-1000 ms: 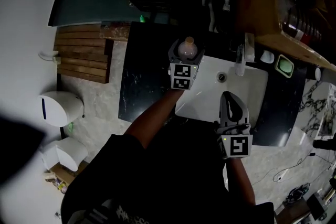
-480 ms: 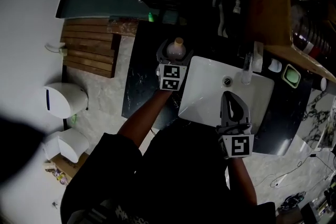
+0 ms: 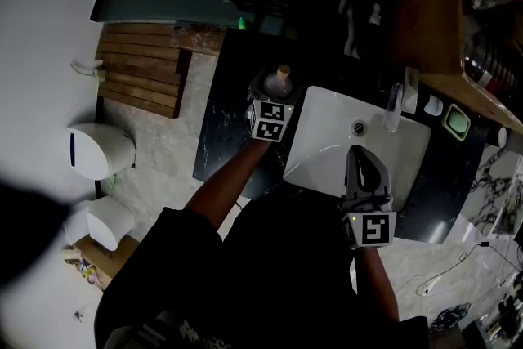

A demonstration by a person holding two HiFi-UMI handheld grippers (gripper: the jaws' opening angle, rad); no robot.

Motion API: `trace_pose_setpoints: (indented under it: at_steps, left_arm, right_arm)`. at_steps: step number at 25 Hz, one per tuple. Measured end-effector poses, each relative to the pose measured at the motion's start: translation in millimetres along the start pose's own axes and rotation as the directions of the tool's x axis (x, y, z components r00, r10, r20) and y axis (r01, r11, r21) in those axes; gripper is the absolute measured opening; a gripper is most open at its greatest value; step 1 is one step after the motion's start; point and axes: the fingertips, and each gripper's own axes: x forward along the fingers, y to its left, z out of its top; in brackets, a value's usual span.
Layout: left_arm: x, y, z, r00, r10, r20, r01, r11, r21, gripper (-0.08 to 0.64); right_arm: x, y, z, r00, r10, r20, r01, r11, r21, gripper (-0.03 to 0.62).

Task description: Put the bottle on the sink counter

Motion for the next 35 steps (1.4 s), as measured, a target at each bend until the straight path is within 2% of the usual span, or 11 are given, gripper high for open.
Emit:
trace_pose_setpoints:
  at_steps: [4, 14, 20, 23, 27, 30, 33, 35]
  left_arm:
    - [-2, -1, -1, 1.000, -0.018, 0.002, 0.018, 1.000, 0.002, 0.403]
    - [-3, -7, -15, 0.992, -0.102, -0.069, 0.106, 0.993, 0.055, 0.403]
    - [-4, -9, -17, 0.990, -0.118, -0.083, 0.124, 0.990, 0.074, 0.402]
    - [-6, -12, -18, 0.985, -0.150, -0.079, 0.158, 0.981, 0.110, 0.403]
    - [-8, -19, -22, 0.977, -0.193, -0.087, 0.204, 0.968, 0.144, 0.403]
    - [-8, -19, -23, 0.976, -0.199, -0.092, 0.211, 0.967, 0.143, 0.402]
    - [-8, -20, -24, 0.973, -0.206, -0.101, 0.219, 0.965, 0.141, 0.402]
    - [-8, -21, -23, 0.971, -0.214, -0.102, 0.227, 0.964, 0.137, 0.402]
  right_arm:
    - [-2, 5, 1, 1.000, 0.003, 0.010, -0.003, 1.000, -0.001, 0.040]
    - [-8, 15, 0, 1.000, 0.012, 0.025, -0.012, 1.000, 0.007, 0.040]
    - [-9, 14, -3, 1.000, 0.013, 0.019, -0.014, 1.000, 0.007, 0.040]
    - [-1, 17, -4, 0.999, 0.030, 0.022, -0.030, 1.000, -0.009, 0.040]
    - [25, 22, -11, 0.995, 0.099, 0.033, -0.099, 0.995, -0.019, 0.040]
    - [57, 22, -22, 0.983, 0.177, 0.038, -0.177, 0.984, -0.017, 0.041]
    - [87, 21, -24, 0.971, 0.235, 0.039, -0.231, 0.970, -0.081, 0.041]
    - [103, 22, -29, 0.959, 0.282, 0.034, -0.280, 0.958, -0.062, 0.041]
